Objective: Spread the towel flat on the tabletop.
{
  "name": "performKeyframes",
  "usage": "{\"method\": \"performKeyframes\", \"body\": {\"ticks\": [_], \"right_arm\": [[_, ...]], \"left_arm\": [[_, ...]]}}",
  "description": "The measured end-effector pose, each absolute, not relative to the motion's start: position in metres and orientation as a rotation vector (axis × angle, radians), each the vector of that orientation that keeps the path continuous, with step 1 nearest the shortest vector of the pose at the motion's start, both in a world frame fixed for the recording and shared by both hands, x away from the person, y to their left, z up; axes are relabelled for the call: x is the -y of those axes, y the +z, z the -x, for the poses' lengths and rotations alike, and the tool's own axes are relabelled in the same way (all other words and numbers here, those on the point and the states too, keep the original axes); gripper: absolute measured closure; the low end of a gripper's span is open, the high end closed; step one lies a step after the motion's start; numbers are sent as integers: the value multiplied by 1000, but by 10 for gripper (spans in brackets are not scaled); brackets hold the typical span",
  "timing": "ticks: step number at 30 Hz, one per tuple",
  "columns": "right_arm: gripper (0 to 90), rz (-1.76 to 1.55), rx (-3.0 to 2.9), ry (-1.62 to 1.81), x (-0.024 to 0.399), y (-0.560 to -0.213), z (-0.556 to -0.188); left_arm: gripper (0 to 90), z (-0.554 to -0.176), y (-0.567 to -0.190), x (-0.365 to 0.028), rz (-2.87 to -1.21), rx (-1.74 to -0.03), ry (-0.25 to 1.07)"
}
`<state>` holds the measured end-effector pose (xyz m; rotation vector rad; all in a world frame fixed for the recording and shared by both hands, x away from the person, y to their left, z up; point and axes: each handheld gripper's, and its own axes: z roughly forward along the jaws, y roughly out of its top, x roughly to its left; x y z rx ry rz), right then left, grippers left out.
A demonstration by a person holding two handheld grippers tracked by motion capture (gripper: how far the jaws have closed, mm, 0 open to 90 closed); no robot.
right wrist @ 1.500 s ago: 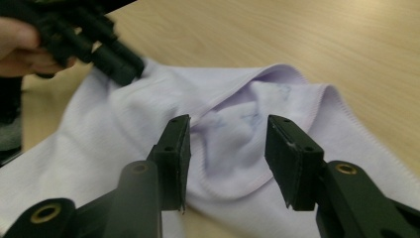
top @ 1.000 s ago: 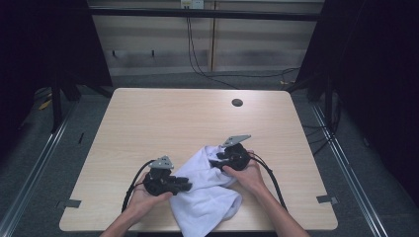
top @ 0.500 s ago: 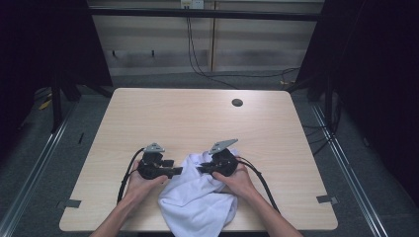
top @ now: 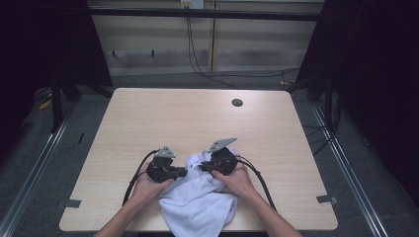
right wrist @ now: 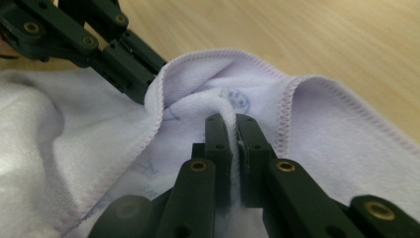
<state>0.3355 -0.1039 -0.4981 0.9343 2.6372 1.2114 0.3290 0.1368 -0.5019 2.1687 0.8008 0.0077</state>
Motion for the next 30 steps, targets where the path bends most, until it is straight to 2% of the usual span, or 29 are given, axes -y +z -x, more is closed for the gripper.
{"method": "performKeyframes", "body": {"ticks": [2,12,17,21,26,27,30], "right_arm": [[859,-938,-2628,1219,106,-496,-336],[865,-1076,-2320,1276,180,-422,-352],[866,-1157,-2194,1209,213,-390,-360],[866,-1136,-2133,1207,213,-363,-367],[866,-1141,-2087,1227,212,-335,-389],[866,-1143,-2049,1250,212,-317,-403],[866,-1125,-2003,1257,209,-293,-419]], "left_arm": [[850,-329,-500,-139,-2160,-813,24],[853,-342,-446,-205,-1790,-919,124],[853,-347,-418,-238,-1717,-952,204],[854,-349,-385,-240,-1668,-905,270],[854,-369,-350,-240,-1642,-892,340],[854,-379,-331,-238,-1614,-894,374],[854,-390,-299,-236,-1576,-879,459]]}}
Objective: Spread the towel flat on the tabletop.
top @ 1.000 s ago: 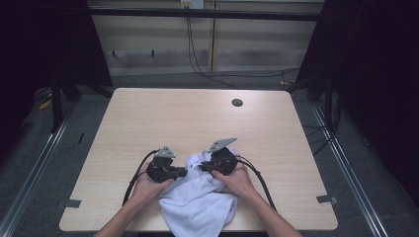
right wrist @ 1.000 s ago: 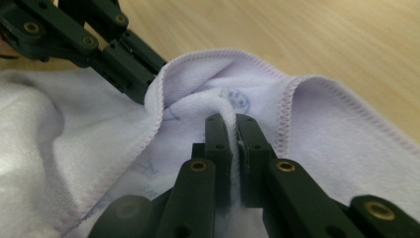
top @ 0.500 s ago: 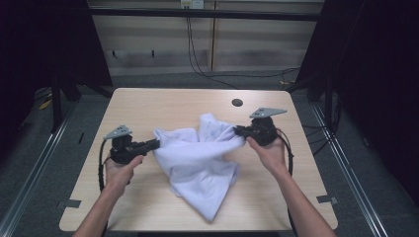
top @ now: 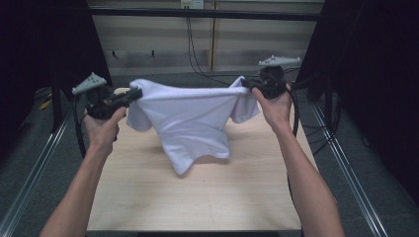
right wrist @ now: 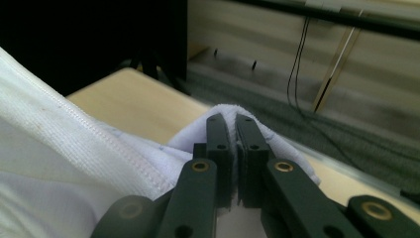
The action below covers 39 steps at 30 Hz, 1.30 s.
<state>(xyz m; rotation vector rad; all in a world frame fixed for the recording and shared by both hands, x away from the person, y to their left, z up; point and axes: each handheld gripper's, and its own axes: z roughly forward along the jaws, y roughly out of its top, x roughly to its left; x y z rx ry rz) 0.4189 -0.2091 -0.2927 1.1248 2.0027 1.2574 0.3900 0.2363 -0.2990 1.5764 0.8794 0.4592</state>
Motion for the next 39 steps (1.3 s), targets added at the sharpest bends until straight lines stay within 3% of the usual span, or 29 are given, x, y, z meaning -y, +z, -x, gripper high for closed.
{"method": "performKeyframes", "body": {"ticks": [6,10,14,16,19,20,21,23,27,30,31,33,35,39], "right_arm": [[866,-1029,-1869,1303,209,-232,-429],[866,-1009,-1809,1331,216,-220,-417],[865,-1025,-1859,1291,225,-250,-398],[864,-1088,-1972,1253,237,-311,-370],[864,-1154,-2072,1241,243,-366,-345],[864,-1154,-2072,1241,243,-366,-345],[863,-1191,-2165,1197,243,-406,-326],[861,-1213,-2227,1173,240,-431,-312],[837,-1203,-2347,1105,236,-464,-283],[669,-1256,-2376,1054,239,-476,-269],[669,-1256,-2376,1054,239,-476,-269],[541,-1273,-2340,1069,246,-473,-259],[523,-1269,-2303,1123,248,-466,-254],[513,-1260,-2300,1192,245,-461,-250]], "left_arm": [[854,-387,-235,-229,-1494,-805,602],[853,-373,-229,-223,-1495,-742,614],[853,-345,-280,-213,-1591,-710,534],[853,-326,-343,-210,-1697,-755,402],[852,-311,-397,-208,-1765,-826,288],[851,-311,-397,-208,-1765,-826,288],[849,-301,-425,-208,-1838,-842,243],[845,-292,-443,-210,-1920,-831,207],[837,-277,-458,-215,-1919,-870,130],[798,-262,-462,-210,-1966,-833,85],[798,-260,-463,-210,-1973,-831,82],[709,-255,-460,-216,-1955,-818,87],[639,-257,-454,-225,-1914,-839,118],[621,-269,-447,-237,-1869,-882,186]]}}
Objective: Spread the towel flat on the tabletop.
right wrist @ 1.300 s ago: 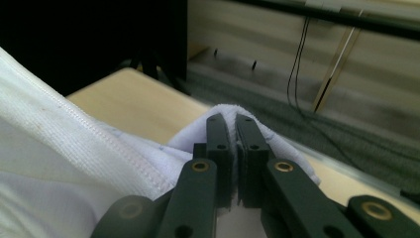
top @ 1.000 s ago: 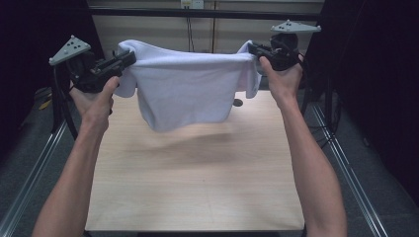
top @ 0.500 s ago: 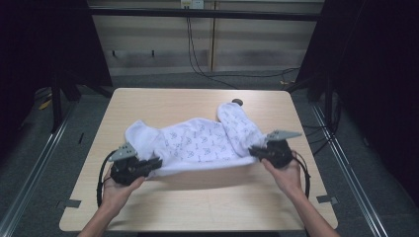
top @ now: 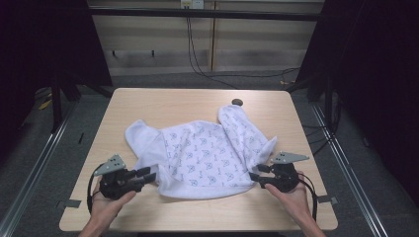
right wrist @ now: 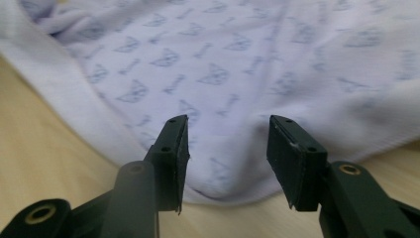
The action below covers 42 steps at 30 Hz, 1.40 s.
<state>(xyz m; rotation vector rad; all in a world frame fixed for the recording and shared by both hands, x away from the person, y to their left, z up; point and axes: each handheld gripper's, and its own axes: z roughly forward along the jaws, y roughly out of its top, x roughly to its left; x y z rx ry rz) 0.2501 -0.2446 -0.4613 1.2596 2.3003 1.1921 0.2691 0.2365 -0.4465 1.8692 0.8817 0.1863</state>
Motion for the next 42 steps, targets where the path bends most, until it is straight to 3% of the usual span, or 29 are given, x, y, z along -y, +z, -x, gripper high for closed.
{"method": "performKeyframes", "body": {"ticks": [6,9,12,14,16,21,22,23,26,31,34,42], "right_arm": [[511,-1158,-2477,1198,201,-481,-265],[498,-1139,-2514,1196,183,-486,-269],[502,-1096,-2582,1234,177,-491,-266],[483,-1082,-2584,1218,179,-494,-263],[462,-1109,-2576,1171,182,-497,-261],[526,-1057,-2552,1072,184,-497,-258],[635,-1062,-2542,1059,190,-497,-262],[635,-1062,-2542,1059,190,-497,-262],[789,-1130,-2504,1045,209,-497,-278],[837,-1221,-2413,972,237,-497,-304],[842,-1258,-2363,933,254,-498,-320],[803,-1317,-2283,933,272,-500,-338]], "left_arm": [[537,-322,-468,-226,-2010,-946,249],[548,-334,-489,-222,-2062,-1005,223],[678,-331,-497,-220,-2112,-971,215],[848,-328,-497,-217,-2125,-951,189],[892,-327,-497,-215,-2132,-948,186],[892,-322,-496,-215,-2134,-944,156],[892,-320,-496,-214,-2128,-950,135],[892,-318,-496,-212,-2132,-934,113],[894,-304,-497,-197,-2144,-889,118],[880,-289,-494,-171,-2170,-794,10],[823,-279,-486,-165,-2164,-700,19],[741,-295,-479,-195,-2036,-845,70]]}}
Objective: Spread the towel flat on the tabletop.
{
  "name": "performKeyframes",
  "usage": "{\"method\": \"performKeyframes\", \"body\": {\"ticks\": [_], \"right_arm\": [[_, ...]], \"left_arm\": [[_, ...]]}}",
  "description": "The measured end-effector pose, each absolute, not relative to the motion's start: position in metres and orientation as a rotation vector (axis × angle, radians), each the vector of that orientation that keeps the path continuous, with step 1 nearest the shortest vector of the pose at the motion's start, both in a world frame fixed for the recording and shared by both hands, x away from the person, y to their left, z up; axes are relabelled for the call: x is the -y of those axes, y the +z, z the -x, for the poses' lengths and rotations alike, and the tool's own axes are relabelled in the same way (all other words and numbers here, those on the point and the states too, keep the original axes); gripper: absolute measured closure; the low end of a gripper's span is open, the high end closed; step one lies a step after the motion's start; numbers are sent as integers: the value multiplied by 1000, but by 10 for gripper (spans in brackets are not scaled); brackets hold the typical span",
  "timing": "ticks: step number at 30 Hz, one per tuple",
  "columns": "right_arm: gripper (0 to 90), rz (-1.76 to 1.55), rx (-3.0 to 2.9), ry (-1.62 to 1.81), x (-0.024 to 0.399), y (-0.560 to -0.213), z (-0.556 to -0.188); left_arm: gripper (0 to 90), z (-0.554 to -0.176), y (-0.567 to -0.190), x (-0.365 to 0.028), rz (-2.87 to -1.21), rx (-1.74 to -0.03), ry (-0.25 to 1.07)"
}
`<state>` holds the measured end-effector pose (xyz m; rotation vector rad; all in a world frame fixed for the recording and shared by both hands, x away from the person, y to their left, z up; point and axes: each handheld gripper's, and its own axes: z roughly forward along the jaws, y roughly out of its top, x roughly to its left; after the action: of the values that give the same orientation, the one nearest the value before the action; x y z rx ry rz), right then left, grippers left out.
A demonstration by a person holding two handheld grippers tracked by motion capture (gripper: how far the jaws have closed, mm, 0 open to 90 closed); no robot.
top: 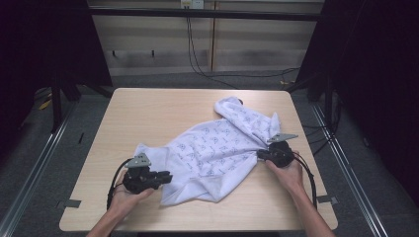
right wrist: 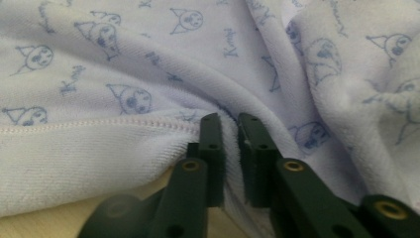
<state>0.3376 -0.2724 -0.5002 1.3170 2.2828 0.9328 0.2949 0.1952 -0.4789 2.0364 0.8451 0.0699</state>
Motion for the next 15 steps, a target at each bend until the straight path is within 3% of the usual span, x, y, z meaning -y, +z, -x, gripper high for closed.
{"method": "performKeyframes", "body": {"ticks": [2,7,8,9,11,15], "right_arm": [[661,-1317,-2268,986,266,-490,-328],[630,-1197,-2295,1137,241,-469,-309],[622,-1158,-2322,1139,232,-468,-305],[612,-1127,-2353,1149,222,-468,-302],[606,-1073,-2406,1174,203,-468,-297],[579,-956,-2494,1277,165,-463,-288]], "left_arm": [[698,-305,-488,-200,-2068,-908,94],[624,-318,-498,-200,-2081,-927,83],[672,-318,-500,-198,-2098,-916,65],[782,-317,-501,-196,-2118,-902,68],[868,-315,-499,-192,-2142,-892,64],[879,-304,-498,-186,-2157,-861,3]]}}
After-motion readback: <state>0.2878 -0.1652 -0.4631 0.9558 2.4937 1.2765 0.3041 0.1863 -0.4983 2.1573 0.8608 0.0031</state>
